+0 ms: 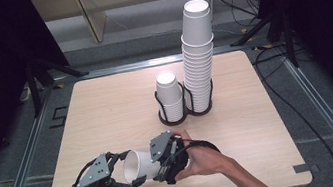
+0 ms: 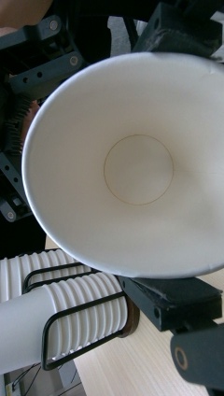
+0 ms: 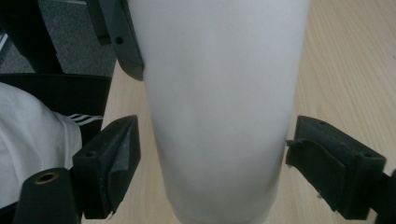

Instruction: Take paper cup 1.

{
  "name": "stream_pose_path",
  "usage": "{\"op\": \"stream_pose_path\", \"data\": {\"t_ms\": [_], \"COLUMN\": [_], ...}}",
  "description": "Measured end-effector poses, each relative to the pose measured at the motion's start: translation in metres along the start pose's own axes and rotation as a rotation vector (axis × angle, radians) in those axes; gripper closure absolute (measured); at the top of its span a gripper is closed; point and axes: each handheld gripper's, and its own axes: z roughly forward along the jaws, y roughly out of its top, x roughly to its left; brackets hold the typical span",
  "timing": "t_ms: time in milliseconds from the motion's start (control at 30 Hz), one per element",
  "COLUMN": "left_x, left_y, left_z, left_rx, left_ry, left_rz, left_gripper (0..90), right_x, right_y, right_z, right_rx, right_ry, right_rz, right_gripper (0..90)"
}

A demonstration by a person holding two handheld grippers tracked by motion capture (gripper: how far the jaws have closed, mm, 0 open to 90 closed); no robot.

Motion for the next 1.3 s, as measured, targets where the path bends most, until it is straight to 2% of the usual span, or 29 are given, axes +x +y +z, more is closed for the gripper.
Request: {"op": "stream_pose_path", "data": {"t_ms": [67,100,167,267,400,767,900,1000,1033,1067,1133,1167,1233,1267,1300], "left_x": [-0.001,-0.001,-0.001,-0.001,-0.002,-0.002,-0.003,-0.004,-0.003,-0.003,-0.003,-0.003,-0.003,-0.003,-0.003], "left_y": [-0.001,0.0,-0.001,0.0,0.0,0.0,-0.001,0.0,0.0,0.0,-0.001,-0.001,-0.002,-0.002,-0.003], "left_z": [0.002,0.001,0.003,0.001,0.002,0.002,0.004,0.003,0.003,0.003,0.003,0.003,0.004,0.004,0.004], "left_rx": [-0.012,0.009,-0.003,0.016,0.013,0.021,-0.006,-0.001,0.003,0.0,-0.013,-0.012,-0.038,-0.046,-0.052], "left_ry": [-0.008,-0.003,-0.012,-0.009,-0.011,-0.02,-0.031,-0.035,-0.036,-0.037,-0.041,-0.041,-0.043,-0.042,-0.04], "left_rz": [-0.003,0.004,0.003,0.014,0.007,0.023,0.016,0.022,0.024,0.022,0.006,0.006,-0.008,-0.012,-0.013], "left_gripper": [13.2,13.2,13.2,13.2,13.2,13.1,13.2,13.2,13.2,13.1,12.8,12.3,10.8,10.3,10.0], "right_x": [0.001,0.001,0.002,0.001,0.001,0.0,0.0,-0.001,0.001,-0.001,-0.001,0.0,-0.001,-0.002,-0.001], "right_y": [0.002,0.003,0.005,0.007,0.009,0.011,0.011,0.011,0.011,0.011,0.01,0.009,0.009,0.009,0.009], "right_z": [0.003,0.005,0.007,0.011,0.016,0.025,0.027,0.029,0.029,0.03,0.03,0.03,0.029,0.028,0.027], "right_rx": [0.007,0.009,0.014,0.016,0.022,0.043,0.043,0.04,0.048,0.039,0.034,0.031,0.018,0.019,0.012], "right_ry": [-0.001,0.001,0.006,0.007,0.02,0.039,0.045,0.047,0.056,0.052,0.056,0.071,0.075,0.061,0.072], "right_rz": [-0.006,-0.014,-0.012,-0.018,-0.028,-0.023,-0.028,-0.043,-0.018,-0.045,-0.047,-0.023,-0.024,-0.035,-0.029], "right_gripper": [17.1,17.5,17.7,17.5,18.3,19.2,20.0,20.5,20.9,21.5,22.0,22.0,22.2,22.2,22.2]}}
